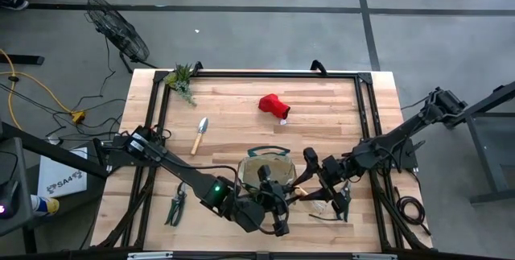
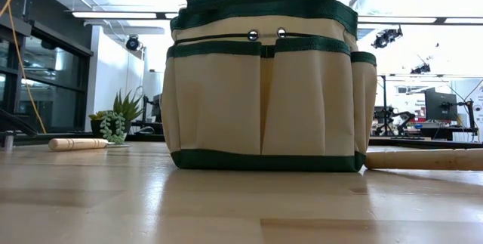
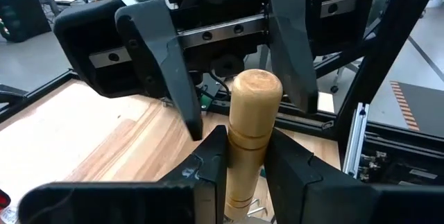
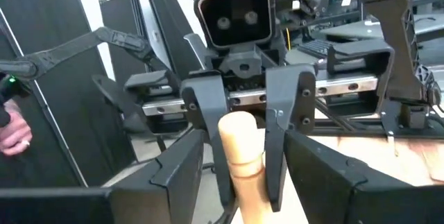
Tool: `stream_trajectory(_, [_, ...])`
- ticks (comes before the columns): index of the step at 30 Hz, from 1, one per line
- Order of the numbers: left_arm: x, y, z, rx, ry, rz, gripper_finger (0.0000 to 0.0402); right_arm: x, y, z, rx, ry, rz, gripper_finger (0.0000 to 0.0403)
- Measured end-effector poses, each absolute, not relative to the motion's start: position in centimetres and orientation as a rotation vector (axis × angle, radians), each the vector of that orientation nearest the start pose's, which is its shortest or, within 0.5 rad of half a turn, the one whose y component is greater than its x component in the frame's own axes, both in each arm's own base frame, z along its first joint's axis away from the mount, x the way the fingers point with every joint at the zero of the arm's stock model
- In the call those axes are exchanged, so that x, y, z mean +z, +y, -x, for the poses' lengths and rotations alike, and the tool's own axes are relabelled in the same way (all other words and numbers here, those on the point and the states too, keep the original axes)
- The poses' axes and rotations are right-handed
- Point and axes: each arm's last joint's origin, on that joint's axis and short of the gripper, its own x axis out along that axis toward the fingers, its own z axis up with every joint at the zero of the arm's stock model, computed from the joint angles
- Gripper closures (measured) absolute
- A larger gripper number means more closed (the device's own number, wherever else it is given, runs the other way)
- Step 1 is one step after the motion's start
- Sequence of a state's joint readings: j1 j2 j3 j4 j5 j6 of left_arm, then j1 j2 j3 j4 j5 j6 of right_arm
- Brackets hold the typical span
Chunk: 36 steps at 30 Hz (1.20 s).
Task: Pick & Place Garden tools in Gardening bag
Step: Put the brown trowel into the white gardening bag
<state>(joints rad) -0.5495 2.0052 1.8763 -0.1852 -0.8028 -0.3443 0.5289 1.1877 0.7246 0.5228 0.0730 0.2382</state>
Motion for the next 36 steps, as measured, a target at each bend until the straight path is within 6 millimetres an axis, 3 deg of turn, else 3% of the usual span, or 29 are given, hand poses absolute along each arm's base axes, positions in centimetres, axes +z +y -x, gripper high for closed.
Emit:
stream_trajectory(7, [34.42, -22.50, -40.80, 0.291, 0.195, 0.147, 0.0336, 29.82, 13.13, -22.94, 0.454, -0.007, -0.249, 0.0224])
stream_trajectory(26, [34.39, -21.76, -41.29, 0.294, 0.188, 0.220, 0.0336, 29.39, 13.48, -23.54, 0.439, -0.030, -0.225, 0.0340])
stream_trajectory(36, [34.37, -21.82, -41.28, 0.282, 0.193, 0.214, 0.0336, 29.39, 13.93, -23.27, 0.426, -0.030, -0.228, 0.0340])
